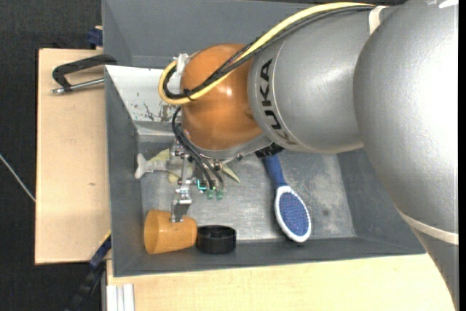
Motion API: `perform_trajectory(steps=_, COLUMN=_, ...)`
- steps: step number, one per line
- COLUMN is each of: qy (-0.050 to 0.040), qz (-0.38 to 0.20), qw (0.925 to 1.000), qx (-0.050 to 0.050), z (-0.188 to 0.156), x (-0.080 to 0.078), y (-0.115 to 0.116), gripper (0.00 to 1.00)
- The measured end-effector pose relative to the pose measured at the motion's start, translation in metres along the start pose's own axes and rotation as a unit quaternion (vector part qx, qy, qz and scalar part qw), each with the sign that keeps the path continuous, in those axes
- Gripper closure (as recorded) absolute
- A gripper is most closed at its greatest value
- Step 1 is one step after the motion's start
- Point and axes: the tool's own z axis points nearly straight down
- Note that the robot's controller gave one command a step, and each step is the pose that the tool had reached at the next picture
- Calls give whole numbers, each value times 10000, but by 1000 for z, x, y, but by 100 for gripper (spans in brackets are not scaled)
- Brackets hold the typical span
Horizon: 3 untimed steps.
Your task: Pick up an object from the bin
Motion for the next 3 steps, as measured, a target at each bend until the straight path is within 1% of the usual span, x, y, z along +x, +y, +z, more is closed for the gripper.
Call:
perform_trajectory(steps=1, qy=-160, qz=-561, qw=9983, qx=-23, z=73, x=5, y=-86, gripper=0)
perform_trajectory(steps=2, qy=-113, qz=-589, qw=9982, qx=-28, z=72, x=8, y=-82, gripper=100)
perform_trajectory(steps=3, qy=-119, qz=-1583, qw=9873, qx=-13, z=-98, x=14, y=-56, gripper=100)
